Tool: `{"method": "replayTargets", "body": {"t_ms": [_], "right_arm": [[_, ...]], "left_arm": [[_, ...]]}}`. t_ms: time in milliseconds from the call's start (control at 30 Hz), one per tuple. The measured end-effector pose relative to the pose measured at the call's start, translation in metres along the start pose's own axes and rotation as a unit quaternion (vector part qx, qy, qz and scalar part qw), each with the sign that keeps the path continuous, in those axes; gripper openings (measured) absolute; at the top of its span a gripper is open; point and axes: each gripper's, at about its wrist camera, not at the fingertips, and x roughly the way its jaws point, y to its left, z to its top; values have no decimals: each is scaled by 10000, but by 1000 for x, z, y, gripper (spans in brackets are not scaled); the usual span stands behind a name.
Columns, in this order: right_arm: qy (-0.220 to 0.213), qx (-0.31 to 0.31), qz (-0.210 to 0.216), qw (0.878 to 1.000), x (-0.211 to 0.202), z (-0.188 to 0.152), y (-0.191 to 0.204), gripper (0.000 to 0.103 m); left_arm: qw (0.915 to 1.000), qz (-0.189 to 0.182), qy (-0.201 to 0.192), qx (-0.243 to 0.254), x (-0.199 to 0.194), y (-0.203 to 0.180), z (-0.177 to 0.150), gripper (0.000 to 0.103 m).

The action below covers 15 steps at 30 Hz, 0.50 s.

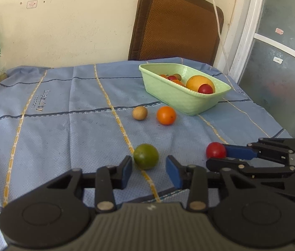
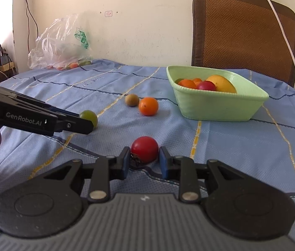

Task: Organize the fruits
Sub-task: 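Carry the lime and red tomato over the bowl and release them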

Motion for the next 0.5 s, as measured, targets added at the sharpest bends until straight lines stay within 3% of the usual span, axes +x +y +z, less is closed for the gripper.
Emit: {"method": "replayTargets", "body": {"t_ms": [200,267,300,333,400,500], "right_arm": [[-10,-23,-27,10000,0,-1,2,36],[-24,-34,-35,10000,1,0,2,43],[-18,-48,-15,10000,1,0,3,43],[1,-64,13,10000,2,-1,3,42],[-45,-74,-16,10000,1,-1,4,30],[-186,76,8,9998,-2,0,0,30]], "left_arm": [[9999,138,24,58,4,-3,0,43],[9998,172,10,63,6,-3,0,39],[9998,200,-6,88,7,-3,0,30],[9997,220,-14,114,8,-3,0,27],[9998,190,-9,96,8,-3,0,27],[10000,-56,-21,-19,7,-3,9,27]]}}
